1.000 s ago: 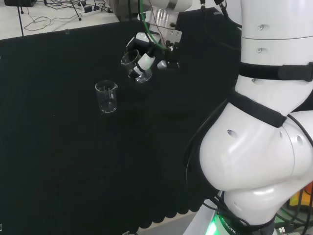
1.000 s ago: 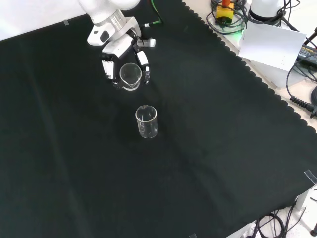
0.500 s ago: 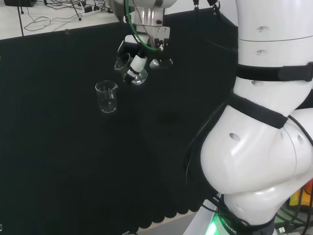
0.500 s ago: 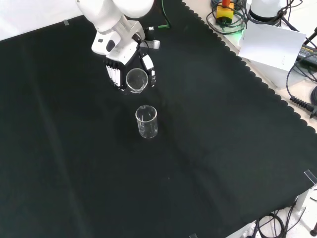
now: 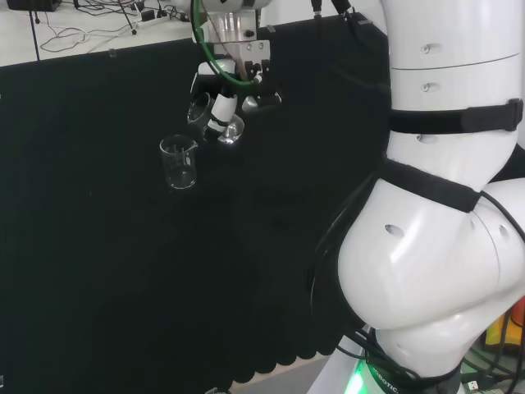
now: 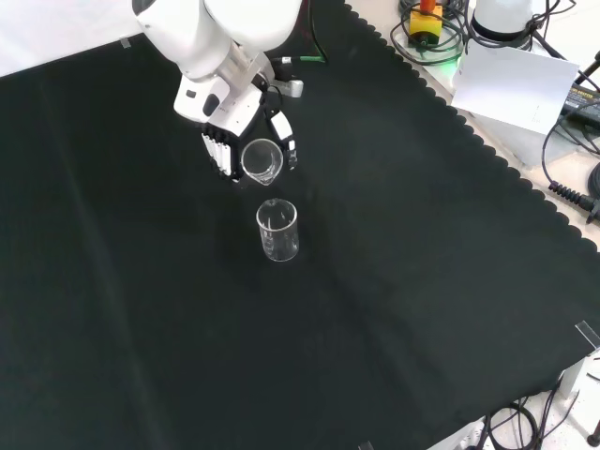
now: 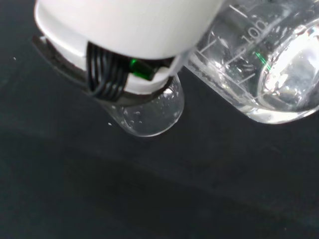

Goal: Pour the water from the handheld beaker into the one on the table.

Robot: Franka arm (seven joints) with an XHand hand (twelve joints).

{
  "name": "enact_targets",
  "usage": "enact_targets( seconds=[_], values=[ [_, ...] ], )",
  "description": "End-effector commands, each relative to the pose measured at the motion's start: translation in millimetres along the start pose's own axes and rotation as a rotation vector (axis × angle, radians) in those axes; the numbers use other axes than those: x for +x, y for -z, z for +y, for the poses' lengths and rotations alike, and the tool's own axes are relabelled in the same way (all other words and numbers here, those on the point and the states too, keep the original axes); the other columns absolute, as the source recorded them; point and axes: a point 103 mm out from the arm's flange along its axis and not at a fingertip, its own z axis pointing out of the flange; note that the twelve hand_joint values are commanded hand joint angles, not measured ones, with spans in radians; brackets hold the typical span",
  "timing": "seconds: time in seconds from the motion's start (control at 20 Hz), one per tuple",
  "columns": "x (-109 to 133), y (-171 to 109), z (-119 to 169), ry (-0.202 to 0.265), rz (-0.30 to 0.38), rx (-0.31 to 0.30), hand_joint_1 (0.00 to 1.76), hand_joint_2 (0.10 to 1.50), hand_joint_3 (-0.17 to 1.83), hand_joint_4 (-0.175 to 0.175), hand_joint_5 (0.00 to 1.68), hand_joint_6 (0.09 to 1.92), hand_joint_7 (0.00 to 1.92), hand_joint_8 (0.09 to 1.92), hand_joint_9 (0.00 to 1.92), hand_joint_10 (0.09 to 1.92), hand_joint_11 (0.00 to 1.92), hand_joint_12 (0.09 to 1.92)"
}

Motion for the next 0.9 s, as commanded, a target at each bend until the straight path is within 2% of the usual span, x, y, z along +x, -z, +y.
enact_targets(
  seconds=[0.05,0.4,0.9],
  values=[
    [8.5,-3.7,2.0,-0.032,-0.074,0.077,1.41,0.76,0.48,-0.175,1.16,0.76,1.14,0.87,1.29,0.64,1.19,0.73],
    [16.1,-1.7,4.7,-0.071,-0.119,0.117,1.41,0.76,0.48,-0.175,1.16,0.77,1.14,0.87,1.28,0.64,1.19,0.73],
    [23.5,2.6,6.1,-0.094,-0.210,0.159,1.41,0.76,0.49,-0.175,1.15,0.79,1.13,0.89,1.27,0.66,1.18,0.73]
  ],
)
